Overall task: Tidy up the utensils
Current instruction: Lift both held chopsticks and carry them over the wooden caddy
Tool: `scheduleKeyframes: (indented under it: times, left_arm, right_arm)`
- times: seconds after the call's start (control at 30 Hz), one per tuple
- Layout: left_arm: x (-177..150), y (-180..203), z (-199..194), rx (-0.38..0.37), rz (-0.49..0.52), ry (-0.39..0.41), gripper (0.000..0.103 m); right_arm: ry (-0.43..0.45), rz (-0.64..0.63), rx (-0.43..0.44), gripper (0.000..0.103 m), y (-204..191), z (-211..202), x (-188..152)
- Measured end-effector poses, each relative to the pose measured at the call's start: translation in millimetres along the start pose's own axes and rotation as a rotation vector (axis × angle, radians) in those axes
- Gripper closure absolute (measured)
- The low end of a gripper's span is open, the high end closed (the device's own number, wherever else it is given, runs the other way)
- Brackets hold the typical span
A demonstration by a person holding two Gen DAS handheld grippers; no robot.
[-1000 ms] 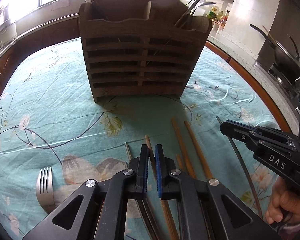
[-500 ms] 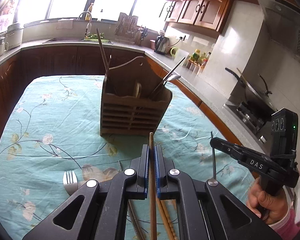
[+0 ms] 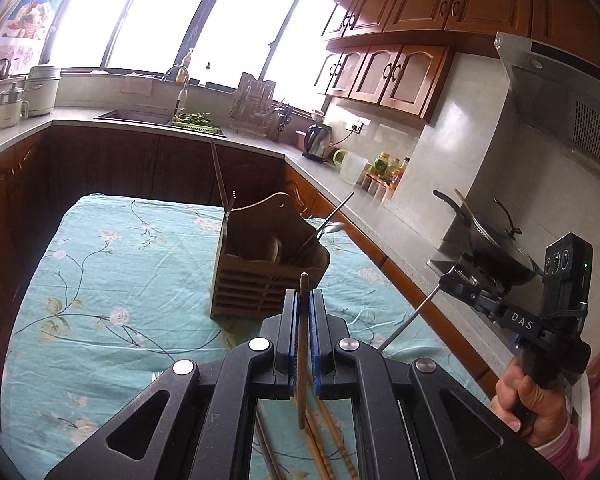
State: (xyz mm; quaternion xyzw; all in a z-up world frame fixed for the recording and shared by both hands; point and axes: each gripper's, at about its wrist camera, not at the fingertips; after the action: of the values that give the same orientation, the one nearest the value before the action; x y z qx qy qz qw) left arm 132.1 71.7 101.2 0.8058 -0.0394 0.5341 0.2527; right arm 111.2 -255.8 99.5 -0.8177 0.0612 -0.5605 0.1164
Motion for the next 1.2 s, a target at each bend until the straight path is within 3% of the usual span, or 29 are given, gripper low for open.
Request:
scheduleKeyframes:
  times: [0.53, 0.9, 1.2]
  left_arm:
    - [16.9, -4.0, 7.7, 0.024, 0.013, 0.066, 0.1]
    - [53.7, -9.7, 16.8, 0.034, 0.043, 0.189, 0.1]
    - [86.1, -25.7, 51.7, 0.058, 0.043, 0.287, 0.1]
  right_arm:
    - [0.072, -0.012, 0.007, 0.099, -3.5, 6.9, 29.7]
    - [0.163, -0.019, 0.003, 0.099, -3.9, 24.1, 69.3]
    - [0.229, -0.009, -0.017, 0.099, 1.5, 57.1, 107.0]
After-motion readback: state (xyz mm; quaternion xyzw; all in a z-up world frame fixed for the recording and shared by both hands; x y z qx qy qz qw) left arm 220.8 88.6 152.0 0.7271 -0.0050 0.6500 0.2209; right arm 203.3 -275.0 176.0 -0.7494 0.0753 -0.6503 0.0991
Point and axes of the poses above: each gripper's, at about its wrist camera, not at the fingertips, and z roughly the way its jaws point, y to its right, x to its top, and after that the axes turned 8 degrees about y, right-handed
